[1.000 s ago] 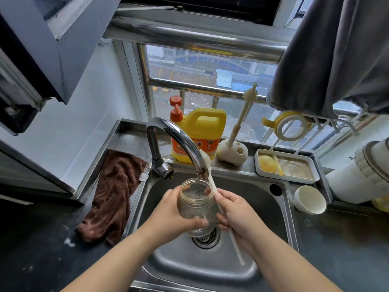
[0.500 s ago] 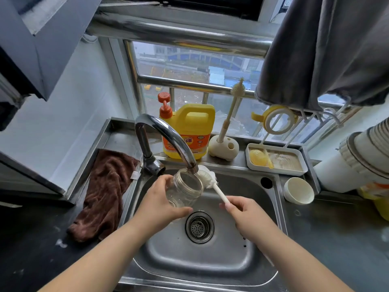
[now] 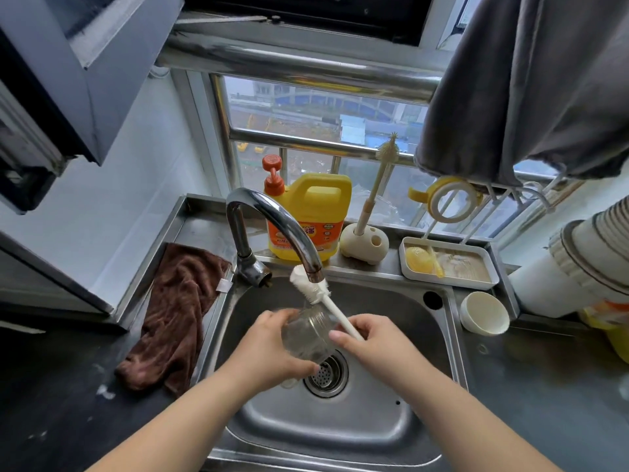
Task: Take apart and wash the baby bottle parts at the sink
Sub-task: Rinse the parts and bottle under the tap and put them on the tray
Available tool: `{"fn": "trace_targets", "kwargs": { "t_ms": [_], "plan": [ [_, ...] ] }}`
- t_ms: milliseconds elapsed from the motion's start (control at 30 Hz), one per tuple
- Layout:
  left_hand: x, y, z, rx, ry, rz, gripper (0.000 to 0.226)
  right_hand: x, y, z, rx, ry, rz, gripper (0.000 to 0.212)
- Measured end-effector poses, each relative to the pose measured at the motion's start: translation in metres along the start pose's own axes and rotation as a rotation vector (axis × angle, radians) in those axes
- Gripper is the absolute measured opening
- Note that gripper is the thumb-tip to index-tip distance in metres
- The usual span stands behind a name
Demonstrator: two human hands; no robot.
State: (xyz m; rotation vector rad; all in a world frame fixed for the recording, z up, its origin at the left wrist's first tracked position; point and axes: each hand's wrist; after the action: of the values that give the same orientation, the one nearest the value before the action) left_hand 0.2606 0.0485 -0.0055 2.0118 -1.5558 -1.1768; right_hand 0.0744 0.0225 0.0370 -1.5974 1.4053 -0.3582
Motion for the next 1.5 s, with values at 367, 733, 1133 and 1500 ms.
{"fn": "trace_targets", "kwargs": {
  "t_ms": [367,733,1133,1500],
  "plan": [
    [-0.017,-0.025,-0.015,-0.928,-0.286,-0.306,0.099,0.026,-0.009,0.007,0.407,-0.037,0.066,0.017],
    [-0.010,-0.014,-0.024,-0.185,0.103,-0.046,0.100,-0.004,0.018,-0.025,-0.240,0.043,0.029,0.035],
    [-0.015,0.026,0.001,0.178,0.088,0.193,0.109,-0.051,0.038,-0.049,-0.433,0.120,0.067,0.028],
    [-0.003,0.073,0.063,0.229,0.026,0.085,0.110,-0.098,0.077,-0.072,-0.434,0.246,0.287,0.026]
  ]
}}
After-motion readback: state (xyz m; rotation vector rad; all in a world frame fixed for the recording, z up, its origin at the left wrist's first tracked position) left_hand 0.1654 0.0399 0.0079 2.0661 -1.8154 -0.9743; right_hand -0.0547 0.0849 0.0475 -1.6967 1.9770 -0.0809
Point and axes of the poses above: each hand's wrist, its own x-axis towards the middle knuckle, its own z-axis out of the palm, y = z × x, and after that the axes turned 7 degrees about -z, right-handed
